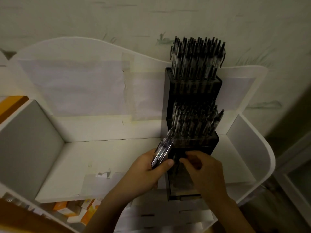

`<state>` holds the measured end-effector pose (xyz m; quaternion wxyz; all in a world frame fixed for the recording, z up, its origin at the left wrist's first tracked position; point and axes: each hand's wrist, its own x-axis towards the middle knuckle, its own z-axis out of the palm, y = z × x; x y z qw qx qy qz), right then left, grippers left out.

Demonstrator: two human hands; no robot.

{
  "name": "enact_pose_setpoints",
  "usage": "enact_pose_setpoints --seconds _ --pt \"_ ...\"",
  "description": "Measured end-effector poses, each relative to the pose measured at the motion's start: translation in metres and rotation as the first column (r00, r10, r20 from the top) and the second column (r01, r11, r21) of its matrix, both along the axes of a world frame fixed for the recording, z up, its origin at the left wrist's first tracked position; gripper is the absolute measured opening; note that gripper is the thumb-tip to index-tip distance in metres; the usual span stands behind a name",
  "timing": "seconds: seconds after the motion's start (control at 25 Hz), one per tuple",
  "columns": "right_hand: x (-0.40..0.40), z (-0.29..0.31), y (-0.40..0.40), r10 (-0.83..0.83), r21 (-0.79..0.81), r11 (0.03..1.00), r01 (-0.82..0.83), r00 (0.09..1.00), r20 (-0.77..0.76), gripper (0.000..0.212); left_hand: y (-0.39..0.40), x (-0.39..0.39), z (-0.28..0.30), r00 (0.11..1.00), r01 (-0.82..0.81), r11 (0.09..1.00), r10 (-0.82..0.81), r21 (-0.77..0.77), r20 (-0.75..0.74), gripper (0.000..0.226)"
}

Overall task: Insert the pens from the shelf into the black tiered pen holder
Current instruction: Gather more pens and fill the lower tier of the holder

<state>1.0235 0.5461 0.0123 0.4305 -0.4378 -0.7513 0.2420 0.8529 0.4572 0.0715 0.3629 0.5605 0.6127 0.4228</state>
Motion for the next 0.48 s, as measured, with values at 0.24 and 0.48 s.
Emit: enact_pose_setpoints --seconds 0.24,0.48 --pt "-0.003 0.060 -0.017 0.159 -0.229 0.936 -0.268 0.901 -0.404 0.014 0.005 0.007 -0.003 0.997 0.068 0.998 -0.067 0.011 -0.024 0.008" --pt "-0.005 0.074 -0.019 0.089 -0.392 0.869 -0.303 0.874 -0.477 0.006 0.009 0.014 -0.003 0.995 0.096 0.995 -0.096 0.021 -0.026 0.013"
